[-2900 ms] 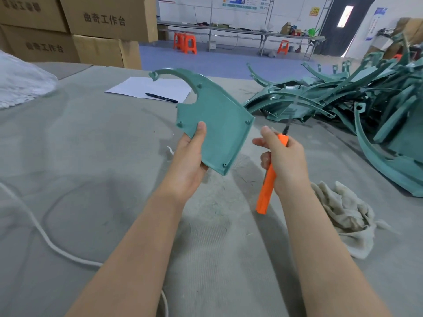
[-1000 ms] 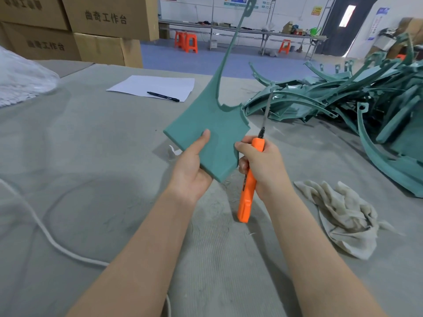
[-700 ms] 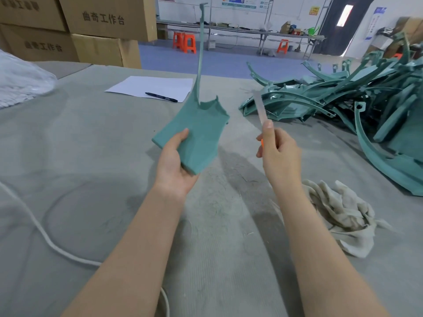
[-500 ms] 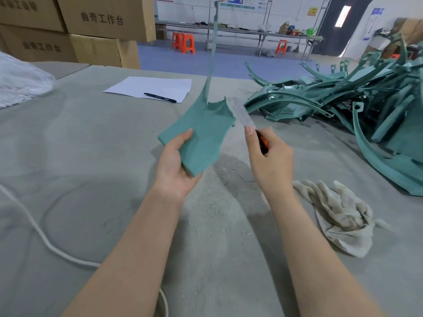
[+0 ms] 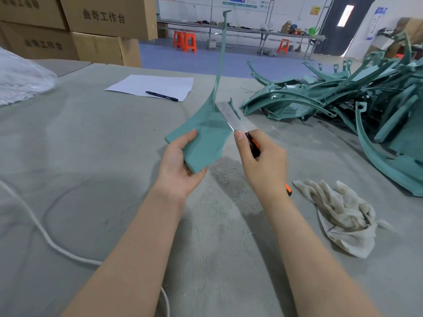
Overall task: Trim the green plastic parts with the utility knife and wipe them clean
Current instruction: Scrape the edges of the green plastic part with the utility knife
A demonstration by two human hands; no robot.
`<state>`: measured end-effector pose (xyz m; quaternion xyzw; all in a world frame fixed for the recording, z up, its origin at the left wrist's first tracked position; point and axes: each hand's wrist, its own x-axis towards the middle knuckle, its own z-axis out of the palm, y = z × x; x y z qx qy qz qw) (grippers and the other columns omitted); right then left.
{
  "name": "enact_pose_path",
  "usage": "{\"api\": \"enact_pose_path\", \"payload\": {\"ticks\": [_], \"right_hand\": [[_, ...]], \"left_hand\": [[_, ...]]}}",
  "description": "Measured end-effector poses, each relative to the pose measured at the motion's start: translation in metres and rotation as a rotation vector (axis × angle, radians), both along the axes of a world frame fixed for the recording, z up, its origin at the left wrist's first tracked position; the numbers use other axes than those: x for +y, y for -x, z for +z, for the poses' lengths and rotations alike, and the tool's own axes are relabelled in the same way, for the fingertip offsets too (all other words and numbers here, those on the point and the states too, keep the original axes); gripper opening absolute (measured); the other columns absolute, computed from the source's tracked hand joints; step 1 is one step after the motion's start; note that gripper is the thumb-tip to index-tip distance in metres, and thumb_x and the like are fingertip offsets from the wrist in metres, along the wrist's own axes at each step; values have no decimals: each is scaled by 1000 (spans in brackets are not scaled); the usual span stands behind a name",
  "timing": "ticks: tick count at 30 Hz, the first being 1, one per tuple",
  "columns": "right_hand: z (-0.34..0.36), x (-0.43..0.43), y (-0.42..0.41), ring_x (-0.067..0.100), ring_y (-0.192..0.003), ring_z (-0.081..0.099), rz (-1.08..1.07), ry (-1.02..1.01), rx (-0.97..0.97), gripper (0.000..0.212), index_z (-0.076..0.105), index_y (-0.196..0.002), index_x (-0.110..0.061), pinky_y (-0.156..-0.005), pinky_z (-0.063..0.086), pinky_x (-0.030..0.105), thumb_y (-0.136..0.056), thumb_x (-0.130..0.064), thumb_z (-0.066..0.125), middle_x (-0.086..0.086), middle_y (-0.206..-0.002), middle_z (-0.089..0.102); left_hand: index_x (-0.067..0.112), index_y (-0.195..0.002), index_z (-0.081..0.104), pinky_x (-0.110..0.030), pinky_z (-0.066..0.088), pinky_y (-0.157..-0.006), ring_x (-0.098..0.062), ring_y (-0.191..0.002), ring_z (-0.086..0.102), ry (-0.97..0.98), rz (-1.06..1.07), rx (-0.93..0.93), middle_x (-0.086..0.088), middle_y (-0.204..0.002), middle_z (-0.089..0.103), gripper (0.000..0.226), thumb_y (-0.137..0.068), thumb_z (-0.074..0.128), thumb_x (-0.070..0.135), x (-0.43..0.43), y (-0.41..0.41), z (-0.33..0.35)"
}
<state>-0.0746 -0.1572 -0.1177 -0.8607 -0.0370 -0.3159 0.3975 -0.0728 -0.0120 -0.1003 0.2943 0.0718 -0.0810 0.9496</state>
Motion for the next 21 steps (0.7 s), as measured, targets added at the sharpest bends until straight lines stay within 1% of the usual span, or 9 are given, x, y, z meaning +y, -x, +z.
{"api": "enact_pose_path", "payload": {"ticks": [3,5,7,10,15,19,21], "right_hand": [[1,0,1,12,-55,40,20,-2,8,35,43,-68,-29,-56,30,32,-96,-49,49,-8,-53,40],[1,0,1,14,-56,40,42,-1,21,35,44,-68,-27,-56,31,32,-95,-49,49,-8,-53,40],[0,2,1,11,-54,39,78,5,41,35,48,-70,-25,-55,31,32,-95,-49,49,-7,-52,40],[-1,4,2,9,-51,38,128,6,44,34,48,-70,-24,-55,29,31,-96,-47,50,-7,-51,38],[-1,6,3,10,-50,37,198,-15,69,39,39,-61,-33,-54,28,28,-95,-48,51,-10,-49,39],[-3,9,3,10,-51,35,254,17,65,38,40,-62,-31,-53,30,29,-95,-48,51,-7,-51,37],[-3,10,4,11,-51,35,291,20,57,37,43,-63,-28,-53,30,29,-95,-46,52,-7,-51,37]], "left_hand": [[9,-87,63,-20,52,-48,-16,-58,70,1,14,20,-5,-71,72,7,-91,58,11,1,-1,0],[9,-88,63,-19,52,-48,-16,-58,70,-8,25,26,-4,-70,72,5,-90,59,12,1,-1,-1],[10,-87,63,-19,51,-48,-15,-57,69,-14,40,28,-4,-69,72,6,-90,59,12,1,-2,-2],[10,-86,63,-19,51,-48,-15,-57,69,-20,59,30,-4,-69,71,6,-90,60,13,3,-2,-2],[10,-86,63,-19,51,-48,-15,-58,68,-16,71,6,-4,-69,71,7,-90,60,14,6,-3,-3],[10,-81,64,-18,49,-47,-15,-54,67,-8,98,2,-4,-65,69,11,-91,59,13,8,-4,-3],[10,-75,66,-17,48,-45,-14,-52,66,-4,97,-4,-3,-63,68,17,-91,58,13,10,-3,-3]]}}
